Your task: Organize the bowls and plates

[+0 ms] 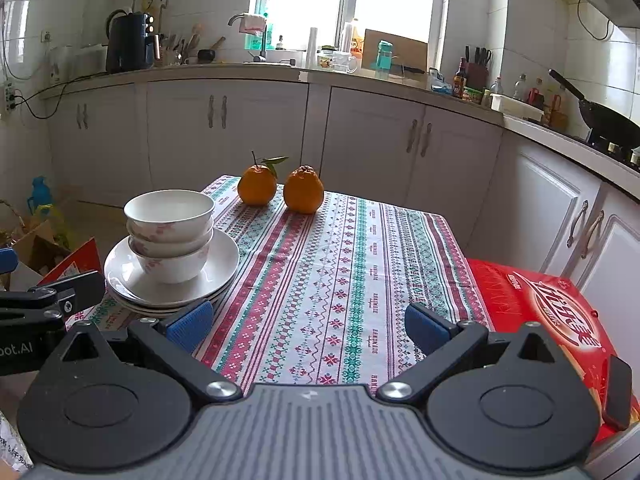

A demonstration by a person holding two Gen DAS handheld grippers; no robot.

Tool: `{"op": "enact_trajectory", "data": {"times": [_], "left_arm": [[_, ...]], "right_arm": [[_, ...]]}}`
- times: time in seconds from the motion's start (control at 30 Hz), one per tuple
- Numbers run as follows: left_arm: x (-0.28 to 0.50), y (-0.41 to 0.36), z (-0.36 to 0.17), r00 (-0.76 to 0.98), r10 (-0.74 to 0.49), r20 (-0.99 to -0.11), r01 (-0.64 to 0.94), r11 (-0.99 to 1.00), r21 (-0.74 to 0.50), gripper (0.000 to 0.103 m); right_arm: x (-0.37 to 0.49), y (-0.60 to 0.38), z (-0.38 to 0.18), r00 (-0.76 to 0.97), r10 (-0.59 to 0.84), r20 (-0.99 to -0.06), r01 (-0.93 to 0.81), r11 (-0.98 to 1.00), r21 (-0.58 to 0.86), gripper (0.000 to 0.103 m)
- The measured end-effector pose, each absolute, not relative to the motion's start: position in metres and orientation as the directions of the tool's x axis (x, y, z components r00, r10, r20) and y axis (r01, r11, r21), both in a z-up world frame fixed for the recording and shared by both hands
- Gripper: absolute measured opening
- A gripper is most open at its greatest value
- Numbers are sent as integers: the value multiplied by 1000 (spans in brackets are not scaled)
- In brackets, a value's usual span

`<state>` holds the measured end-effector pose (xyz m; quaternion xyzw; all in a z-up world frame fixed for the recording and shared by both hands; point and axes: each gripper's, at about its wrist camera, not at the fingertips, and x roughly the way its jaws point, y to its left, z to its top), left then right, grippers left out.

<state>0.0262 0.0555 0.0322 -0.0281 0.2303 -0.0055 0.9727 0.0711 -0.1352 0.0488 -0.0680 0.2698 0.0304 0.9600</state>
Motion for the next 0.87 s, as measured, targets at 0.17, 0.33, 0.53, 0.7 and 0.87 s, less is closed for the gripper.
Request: {"op": "enact_trajectory", "data": {"times": [0.17,0.33,0.53,0.7,0.87], "left_arm": [[26,54,32,893,-23,-450,-4,998,-59,102],[26,54,32,893,-24,-450,-3,998,-58,102],[26,54,32,892,-24,-451,-3,998,-59,102],[26,54,32,892,-24,-451,-3,998,-60,102],[27,54,32,891,-26,-453,-2,998,-62,102]], "right_arm": [[71,-134,48,855,13,-519,-90,988,-123,103],[71,-133,48,855,11,-518,-88,988,-124,103],[71,-134,48,855,7,-518,-82,989,-123,103],[71,-134,48,856,5,-517,-81,989,-123,103],[70,-135,48,856,5,-517,-80,989,-123,103]]}}
